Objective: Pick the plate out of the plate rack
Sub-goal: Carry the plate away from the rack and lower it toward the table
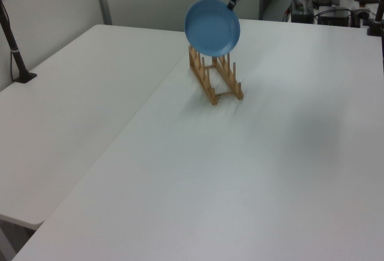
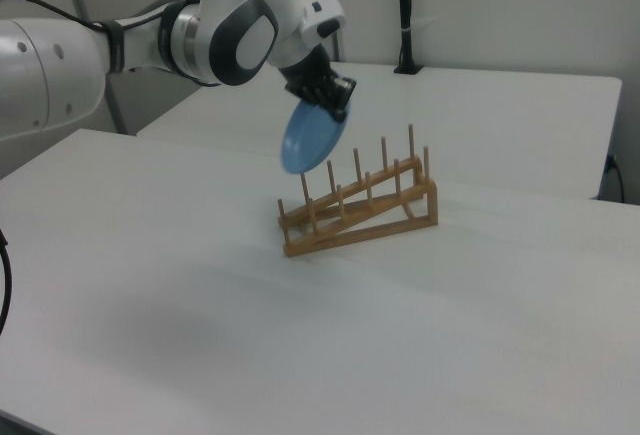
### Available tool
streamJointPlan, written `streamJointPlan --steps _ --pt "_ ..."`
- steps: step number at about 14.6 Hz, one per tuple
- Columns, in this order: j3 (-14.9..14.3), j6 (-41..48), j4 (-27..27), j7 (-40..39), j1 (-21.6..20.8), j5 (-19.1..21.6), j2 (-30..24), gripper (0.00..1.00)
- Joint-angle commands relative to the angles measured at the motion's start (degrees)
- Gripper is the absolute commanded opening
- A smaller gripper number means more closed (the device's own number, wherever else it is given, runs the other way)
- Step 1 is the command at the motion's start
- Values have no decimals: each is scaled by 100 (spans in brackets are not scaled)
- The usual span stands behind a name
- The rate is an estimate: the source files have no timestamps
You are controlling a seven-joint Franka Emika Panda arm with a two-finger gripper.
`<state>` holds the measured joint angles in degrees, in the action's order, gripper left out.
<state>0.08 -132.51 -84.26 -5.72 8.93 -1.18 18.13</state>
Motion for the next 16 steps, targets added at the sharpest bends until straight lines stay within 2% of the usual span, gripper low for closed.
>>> streamJointPlan --steps 1,3,7,10,12,16 --pt "62 1416 -152 -735 -14 661 -292 0" --pt "62 2260 -170 -1429 -14 917 -345 0" --pt "71 3703 -205 -2888 -31 953 -363 0" --pt "88 4126 -441 -3706 -101 944 -328 0" --pt "89 4189 -661 -4041 -215 918 -249 0" --pt "89 4198 -732 -4490 -312 900 172 0"
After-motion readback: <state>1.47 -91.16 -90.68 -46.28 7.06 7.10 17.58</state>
